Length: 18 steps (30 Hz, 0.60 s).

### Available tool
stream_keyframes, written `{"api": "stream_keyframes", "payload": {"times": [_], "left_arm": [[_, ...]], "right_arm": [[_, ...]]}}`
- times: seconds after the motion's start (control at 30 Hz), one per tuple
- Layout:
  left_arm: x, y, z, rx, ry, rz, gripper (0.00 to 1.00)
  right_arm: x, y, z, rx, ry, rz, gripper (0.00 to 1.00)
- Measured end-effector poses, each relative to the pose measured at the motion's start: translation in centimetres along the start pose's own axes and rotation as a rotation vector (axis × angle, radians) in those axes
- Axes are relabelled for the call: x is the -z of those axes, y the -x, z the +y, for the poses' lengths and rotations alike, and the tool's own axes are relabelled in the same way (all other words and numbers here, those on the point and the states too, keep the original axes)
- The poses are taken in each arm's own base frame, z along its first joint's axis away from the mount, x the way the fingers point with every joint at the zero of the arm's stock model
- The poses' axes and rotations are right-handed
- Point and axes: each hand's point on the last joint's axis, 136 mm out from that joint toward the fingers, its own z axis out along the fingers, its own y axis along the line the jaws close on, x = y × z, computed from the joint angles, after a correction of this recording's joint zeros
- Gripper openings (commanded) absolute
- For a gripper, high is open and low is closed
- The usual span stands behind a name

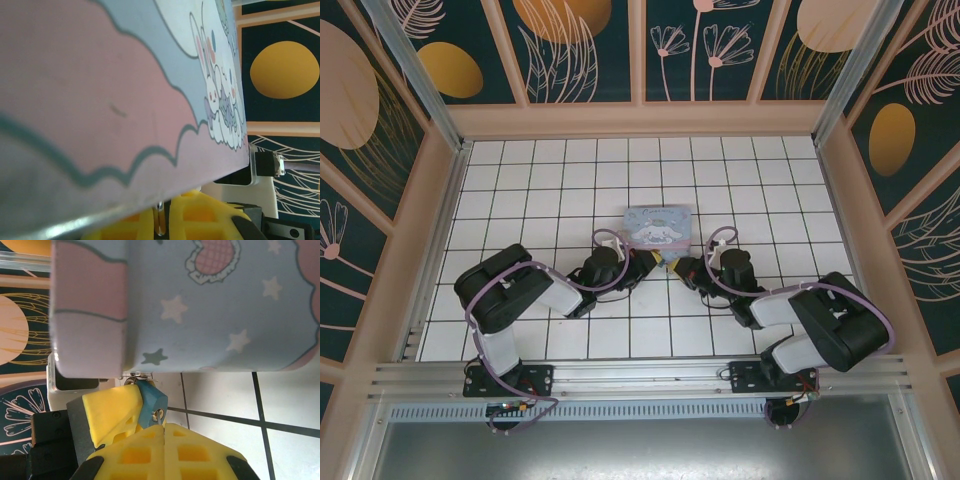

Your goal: Unlock the padlock with the key

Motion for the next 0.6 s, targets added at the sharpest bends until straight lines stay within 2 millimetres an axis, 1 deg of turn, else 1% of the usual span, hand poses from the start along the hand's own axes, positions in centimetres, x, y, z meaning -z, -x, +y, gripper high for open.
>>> {"api": "stream_keyframes", "payload": {"times": [0.37,0.6], "left_arm": [[-0.29,0.18,0.0,0.018,-0.004,-0.004,0.0],[-0.26,0.85,-0.58,0.07,-0.035,-0.02,0.0]], "right_arm": [[-0.11,0.29,-0.09,0.0,-0.009,-0.019,0.0],[-0.42,0.78,0.57,0.008,0.04,-0.032,0.0]]}}
